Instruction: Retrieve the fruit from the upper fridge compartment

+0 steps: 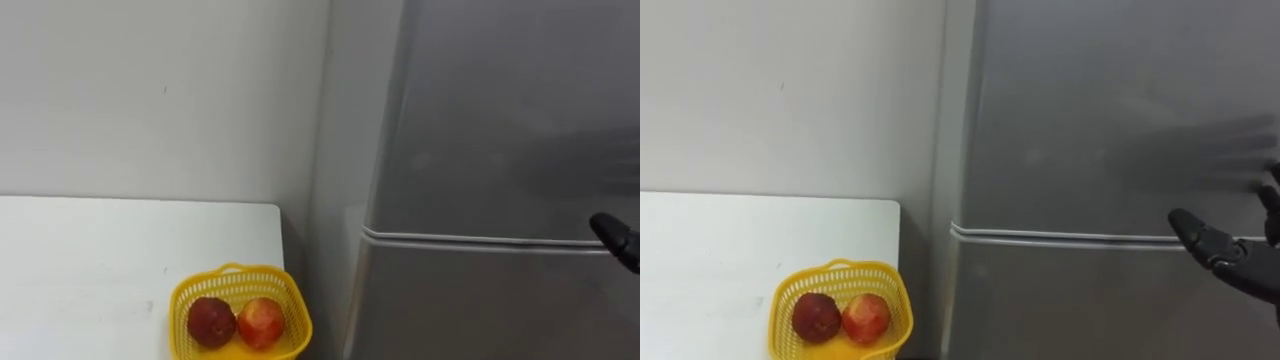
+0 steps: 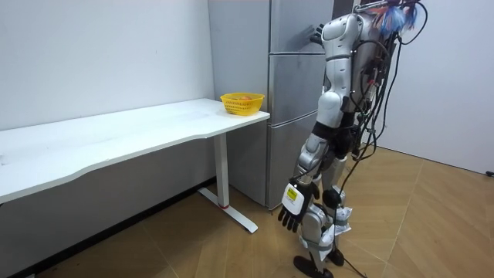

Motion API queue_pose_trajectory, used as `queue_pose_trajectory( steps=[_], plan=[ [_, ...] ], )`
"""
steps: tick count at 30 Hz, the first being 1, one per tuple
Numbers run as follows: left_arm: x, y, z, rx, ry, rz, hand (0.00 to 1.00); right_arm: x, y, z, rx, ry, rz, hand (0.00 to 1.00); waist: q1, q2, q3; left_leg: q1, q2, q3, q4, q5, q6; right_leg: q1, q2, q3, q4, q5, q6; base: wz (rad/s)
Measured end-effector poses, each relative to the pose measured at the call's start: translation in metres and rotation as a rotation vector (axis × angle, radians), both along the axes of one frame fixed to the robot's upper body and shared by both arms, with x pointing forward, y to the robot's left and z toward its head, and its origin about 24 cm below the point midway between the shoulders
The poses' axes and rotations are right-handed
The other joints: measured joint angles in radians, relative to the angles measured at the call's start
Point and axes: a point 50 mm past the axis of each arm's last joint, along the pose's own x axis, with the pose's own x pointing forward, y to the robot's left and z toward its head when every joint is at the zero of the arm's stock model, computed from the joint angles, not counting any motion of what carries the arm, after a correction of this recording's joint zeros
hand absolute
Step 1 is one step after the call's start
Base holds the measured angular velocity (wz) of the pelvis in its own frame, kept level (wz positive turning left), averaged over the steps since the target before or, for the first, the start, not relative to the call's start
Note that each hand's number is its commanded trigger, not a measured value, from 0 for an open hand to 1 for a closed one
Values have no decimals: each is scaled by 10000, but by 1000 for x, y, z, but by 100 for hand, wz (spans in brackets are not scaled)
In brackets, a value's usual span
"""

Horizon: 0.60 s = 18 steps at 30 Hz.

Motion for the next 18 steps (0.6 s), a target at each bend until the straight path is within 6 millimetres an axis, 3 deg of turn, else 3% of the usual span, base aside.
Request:
queue_pose_trajectory(
  steps=[8, 12, 14, 16, 18],
  plan=[
    [1, 4, 1, 266, -100, -83, 0, -5, -8, 2, -638, 290, -2177, 0, -58, 46, -24, -27, -35, -82, -14, 1, 6, 22, -24, -82, -22, -13, 33, 4],
    [1, 4, 1, 467, -79, -89, 0, -13, -17, 5, -1166, 303, -4434, 0, -51, 246, -74, -35, -54, -97, -50, 7, 15, 43, -43, -151, -29, -24, 49, 5],
    [1, 4, 1, 574, -61, -65, 0, -20, -23, 4, -1161, 339, -5434, 0, -81, 320, -90, -36, -67, -106, -78, 10, 20, 110, -50, -154, -29, -36, 68, 5],
    [2, 3, 1, 610, -138, -71, 0, -32, -37, 1, -711, 306, -6983, 0, -131, 369, -45, -35, -90, -117, -126, 20, 36, 115, -76, -193, -78, -59, 102, 8],
    [3, 4, 2, 700, -176, -81, 0, -39, -51, -10, -257, 643, -8190, 0, -241, 399, -48, -35, -103, -172, -135, 20, 37, 172, -63, -197, -200, -52, 117, 8]
  ],
)
